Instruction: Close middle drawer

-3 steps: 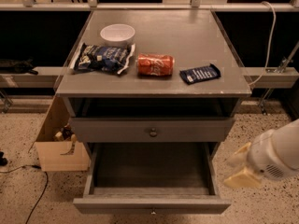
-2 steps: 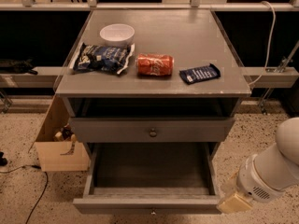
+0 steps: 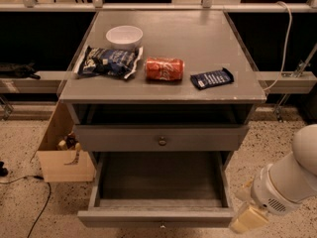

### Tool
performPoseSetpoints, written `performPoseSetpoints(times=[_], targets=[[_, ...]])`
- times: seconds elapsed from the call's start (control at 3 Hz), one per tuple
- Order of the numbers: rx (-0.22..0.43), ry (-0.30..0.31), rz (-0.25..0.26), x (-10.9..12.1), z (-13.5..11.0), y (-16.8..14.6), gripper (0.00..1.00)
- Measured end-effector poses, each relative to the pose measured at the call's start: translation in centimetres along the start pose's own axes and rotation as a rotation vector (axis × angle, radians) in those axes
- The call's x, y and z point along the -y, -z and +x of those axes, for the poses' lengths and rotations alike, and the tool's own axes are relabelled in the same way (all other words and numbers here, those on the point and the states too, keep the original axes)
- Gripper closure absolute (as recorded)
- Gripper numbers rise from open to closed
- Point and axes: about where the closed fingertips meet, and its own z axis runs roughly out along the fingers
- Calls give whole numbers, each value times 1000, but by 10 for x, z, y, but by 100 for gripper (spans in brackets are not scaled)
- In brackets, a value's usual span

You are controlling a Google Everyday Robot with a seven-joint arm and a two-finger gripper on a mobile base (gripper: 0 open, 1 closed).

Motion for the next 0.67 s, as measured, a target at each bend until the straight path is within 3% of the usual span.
performPoseSetpoints(times=[0.33, 0.67], targets=[[-41, -23, -59, -9, 16, -33, 11], [-126, -83, -161, -21, 55, -97, 13]])
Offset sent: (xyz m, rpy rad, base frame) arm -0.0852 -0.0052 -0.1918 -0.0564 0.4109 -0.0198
